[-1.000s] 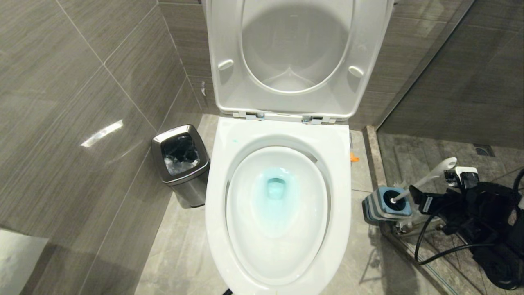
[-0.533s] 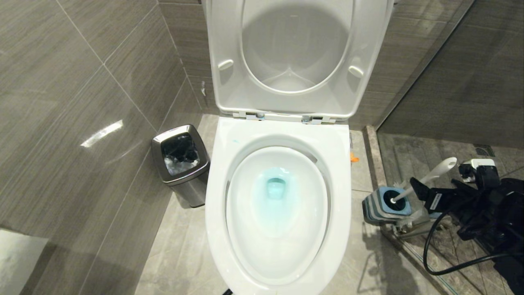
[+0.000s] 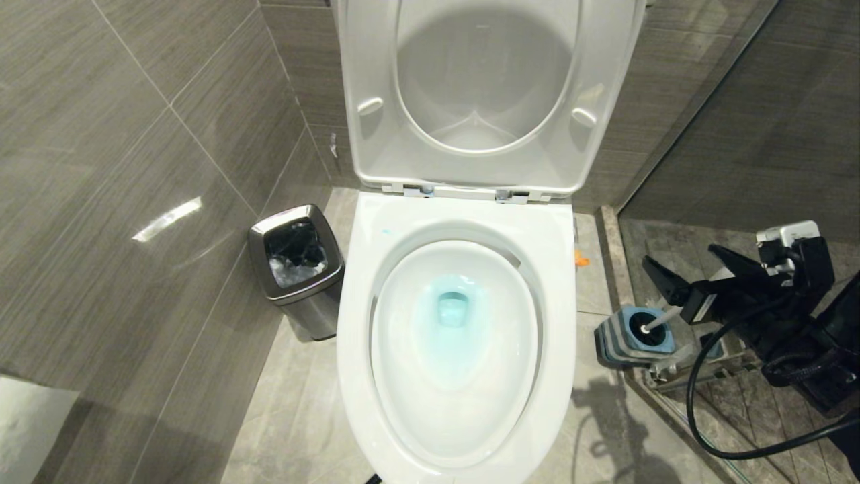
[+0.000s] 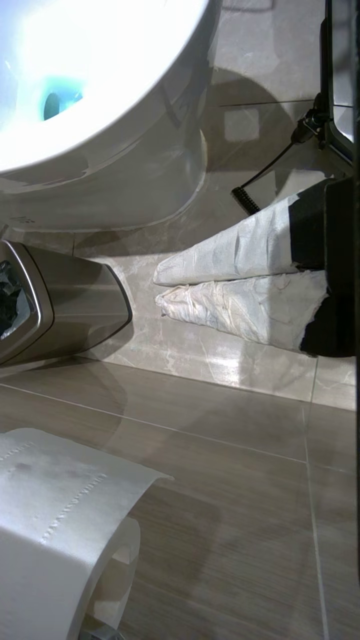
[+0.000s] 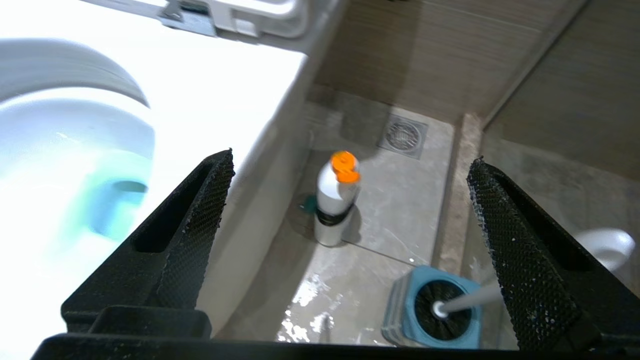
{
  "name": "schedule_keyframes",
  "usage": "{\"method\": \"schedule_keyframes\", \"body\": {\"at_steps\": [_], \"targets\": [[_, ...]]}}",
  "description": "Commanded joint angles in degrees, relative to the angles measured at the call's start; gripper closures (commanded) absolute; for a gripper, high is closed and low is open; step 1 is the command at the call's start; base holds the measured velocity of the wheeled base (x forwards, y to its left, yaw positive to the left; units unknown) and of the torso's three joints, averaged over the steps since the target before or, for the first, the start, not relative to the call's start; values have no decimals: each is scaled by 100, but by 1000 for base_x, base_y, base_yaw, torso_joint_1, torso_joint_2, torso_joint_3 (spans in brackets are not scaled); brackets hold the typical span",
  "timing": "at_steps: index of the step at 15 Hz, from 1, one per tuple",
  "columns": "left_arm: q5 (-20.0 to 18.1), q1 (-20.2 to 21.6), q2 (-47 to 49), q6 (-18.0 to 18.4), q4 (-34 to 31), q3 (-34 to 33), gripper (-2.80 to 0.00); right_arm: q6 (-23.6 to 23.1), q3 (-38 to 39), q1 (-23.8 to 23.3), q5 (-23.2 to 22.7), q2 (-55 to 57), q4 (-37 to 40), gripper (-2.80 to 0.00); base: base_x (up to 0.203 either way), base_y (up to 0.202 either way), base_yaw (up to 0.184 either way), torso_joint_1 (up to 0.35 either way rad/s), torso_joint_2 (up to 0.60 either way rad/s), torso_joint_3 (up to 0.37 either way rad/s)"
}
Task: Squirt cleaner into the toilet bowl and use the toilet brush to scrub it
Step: Put the toilet brush back, then flush the toilet
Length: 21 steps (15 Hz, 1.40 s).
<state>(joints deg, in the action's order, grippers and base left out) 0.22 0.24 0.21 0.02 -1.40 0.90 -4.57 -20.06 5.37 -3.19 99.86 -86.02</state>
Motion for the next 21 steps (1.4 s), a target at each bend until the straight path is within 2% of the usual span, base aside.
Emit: {"method": "schedule_keyframes", "body": {"at_steps": [1,5,7,11,18,19,21], "targets": [[4,2,-3,-2,0,-2,0,-48,-358,175,8,-137,344,-280,0,0,0,0,0,0],[4,2,-3,-2,0,-1,0,-147,-1429,194,50,-659,1980,-280,0,0,0,0,0,0],[4,2,-3,-2,0,-2,0,-149,-2057,193,254,-964,2912,-280,0,0,0,0,0,0],[4,2,-3,-2,0,-2,0,-149,-2393,235,385,-1491,4339,-280,0,0,0,0,0,0],[4,2,-3,-2,0,-2,0,-141,-2362,236,494,-1643,4541,-274,0,0,0,0,0,0],[4,2,-3,-2,0,-2,0,-141,-2371,236,513,-1663,4550,0,0,0,0,0,0,0],[4,2,-3,-2,0,6,0,-141,-2373,225,558,-1728,4541,0,0,0,0,0,0,0]]}}
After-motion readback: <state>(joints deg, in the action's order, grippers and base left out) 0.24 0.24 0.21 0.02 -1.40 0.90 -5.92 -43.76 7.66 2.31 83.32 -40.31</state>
